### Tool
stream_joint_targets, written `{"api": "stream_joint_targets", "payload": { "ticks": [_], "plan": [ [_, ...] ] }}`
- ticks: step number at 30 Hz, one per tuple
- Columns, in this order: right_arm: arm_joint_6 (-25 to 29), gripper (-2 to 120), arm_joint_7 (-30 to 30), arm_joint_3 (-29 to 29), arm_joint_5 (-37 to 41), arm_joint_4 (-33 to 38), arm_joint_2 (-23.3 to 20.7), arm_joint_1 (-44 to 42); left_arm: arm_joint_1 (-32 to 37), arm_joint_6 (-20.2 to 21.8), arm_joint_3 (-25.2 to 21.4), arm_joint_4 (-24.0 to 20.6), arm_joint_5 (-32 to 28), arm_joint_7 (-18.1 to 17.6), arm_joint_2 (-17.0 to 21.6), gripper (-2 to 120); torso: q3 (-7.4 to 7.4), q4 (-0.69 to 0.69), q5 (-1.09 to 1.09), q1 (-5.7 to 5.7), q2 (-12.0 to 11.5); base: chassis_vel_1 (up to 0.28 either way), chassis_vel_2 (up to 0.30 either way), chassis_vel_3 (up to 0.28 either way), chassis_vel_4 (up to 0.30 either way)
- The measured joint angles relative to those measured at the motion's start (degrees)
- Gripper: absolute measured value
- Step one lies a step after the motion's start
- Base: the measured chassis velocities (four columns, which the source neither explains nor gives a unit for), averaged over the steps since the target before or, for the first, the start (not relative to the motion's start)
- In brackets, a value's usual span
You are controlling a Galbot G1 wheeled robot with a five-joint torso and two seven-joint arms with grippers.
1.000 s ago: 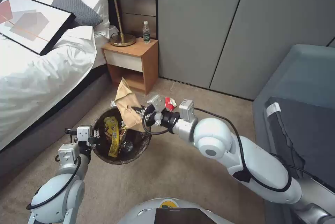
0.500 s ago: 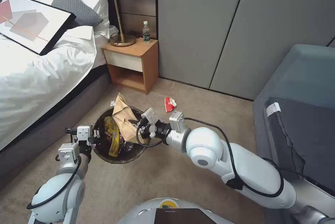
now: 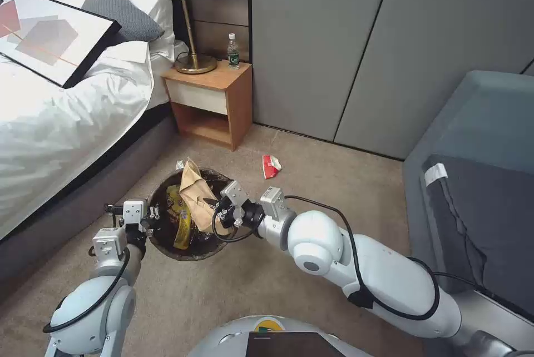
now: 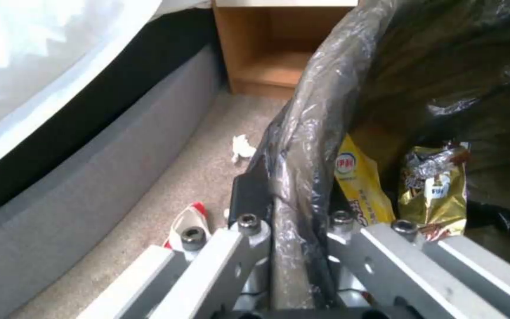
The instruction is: Pick up the trash bin, then pick up the garbage from the floor and place it into the trash bin.
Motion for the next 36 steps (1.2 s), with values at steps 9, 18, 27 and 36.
{"api": "stream_joint_targets", "payload": {
  "ticks": [9, 18, 27, 36],
  "plan": [
    [0.0, 37, 0.71, -0.23, -0.4, -0.65, 0.68, 0.11, 0.05, 0.01, 0.26, -0.06, 0.04, 0.01, -0.17, 4, 0.0, 0.0, 0.0, 0.0, 0.0, 0.0, 0.0, 0.0, 0.0],
    [0.04, 71, 1.82, 0.12, -0.37, -1.02, 1.83, 0.23, 0.19, 0.04, 0.28, -0.2, 0.06, 0.01, -0.15, 4, 0.0, 0.0, 0.0, 0.0, 0.0, 0.0, 0.0, 0.0, 0.0],
    [0.28, 100, 2.19, 3.1, 0.93, 0.99, 1.88, 0.58, 0.01, 0.05, 0.17, -0.18, 0.04, 0.04, -0.11, 4, 0.0, 0.0, 0.01, 0.0, 0.0, 0.0, 0.0, 0.0, 0.0],
    [0.33, 100, 2.17, 9.09, 4.42, 5.46, -0.75, 0.24, -0.05, 0.05, 0.13, 0.06, 0.03, 0.08, -0.1, 4, 0.0, 0.0, 0.01, 0.0, 0.0, 0.0, 0.0, 0.0, 0.0]
  ]
}}
